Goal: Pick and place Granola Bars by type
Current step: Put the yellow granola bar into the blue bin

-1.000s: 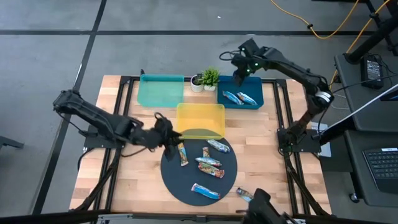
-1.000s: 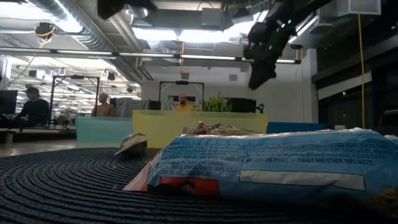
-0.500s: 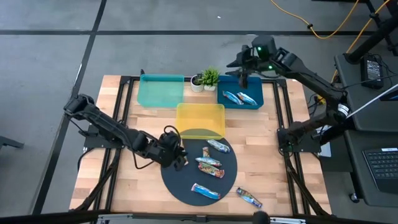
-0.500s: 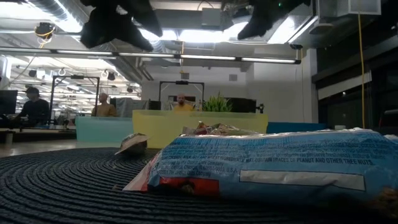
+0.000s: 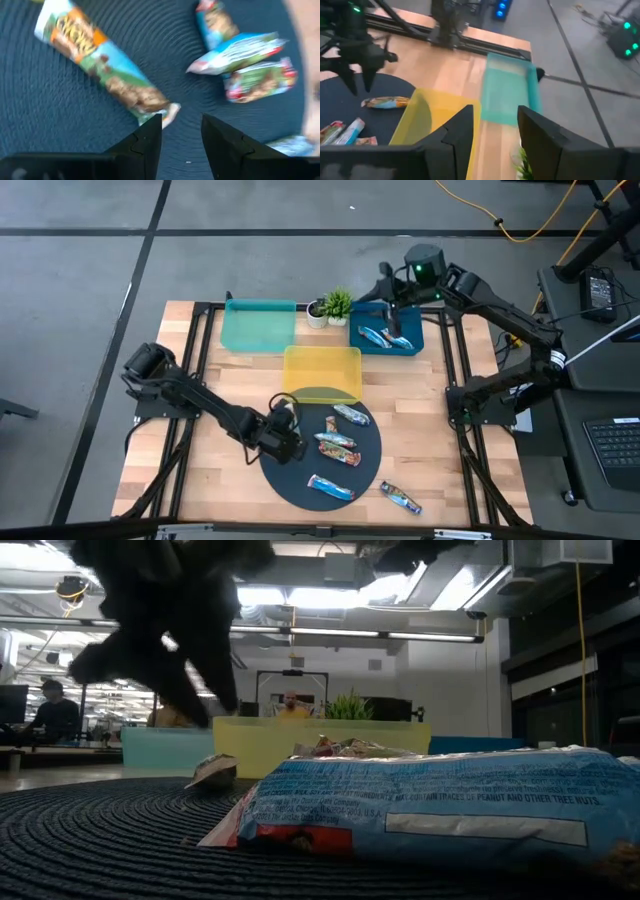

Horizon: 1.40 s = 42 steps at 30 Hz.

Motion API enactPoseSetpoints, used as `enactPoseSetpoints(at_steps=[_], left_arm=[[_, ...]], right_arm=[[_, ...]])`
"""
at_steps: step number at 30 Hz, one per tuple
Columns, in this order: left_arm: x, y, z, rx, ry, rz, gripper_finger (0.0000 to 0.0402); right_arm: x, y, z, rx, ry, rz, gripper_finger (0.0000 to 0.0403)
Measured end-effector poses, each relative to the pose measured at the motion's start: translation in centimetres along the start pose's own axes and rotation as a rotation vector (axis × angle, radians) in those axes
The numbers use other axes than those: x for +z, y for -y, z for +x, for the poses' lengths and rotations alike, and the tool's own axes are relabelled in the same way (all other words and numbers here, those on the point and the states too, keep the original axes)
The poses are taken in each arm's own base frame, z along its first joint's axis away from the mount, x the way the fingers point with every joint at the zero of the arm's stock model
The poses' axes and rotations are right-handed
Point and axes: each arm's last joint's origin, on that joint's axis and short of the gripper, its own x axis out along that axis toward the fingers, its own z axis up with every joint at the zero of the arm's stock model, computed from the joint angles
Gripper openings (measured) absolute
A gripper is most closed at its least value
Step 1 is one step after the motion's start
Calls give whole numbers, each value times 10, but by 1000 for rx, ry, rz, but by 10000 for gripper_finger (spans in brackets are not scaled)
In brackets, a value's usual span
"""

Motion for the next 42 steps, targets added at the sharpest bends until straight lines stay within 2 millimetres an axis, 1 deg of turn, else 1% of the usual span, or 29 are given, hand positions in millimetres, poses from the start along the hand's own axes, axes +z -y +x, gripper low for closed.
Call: enactPoseSetpoints(at_steps=[4,8,14,19,27,36,39,42], left_arm=[[-4,-2,11,32,-27,-14,152],[-3,-4,17,53,-45,-30,196],[10,-6,23,70,-30,-80,260],[20,-8,28,84,-69,-109,290],[19,-12,42,123,-133,-125,297],[18,-12,42,131,-124,-184,297],[18,-13,42,134,-123,-199,290],[18,-13,42,137,-123,-198,270]], right_arm=[[2,-4,2,16,3,-40,156],[2,-6,2,31,-1,-41,156],[0,-7,2,47,-11,-45,156],[0,-7,2,53,-16,-45,156],[-3,-9,2,68,-40,-35,156],[-4,-9,2,72,-46,-32,156],[-4,-9,2,71,-46,-27,156],[-4,-9,2,71,-46,-15,156]])
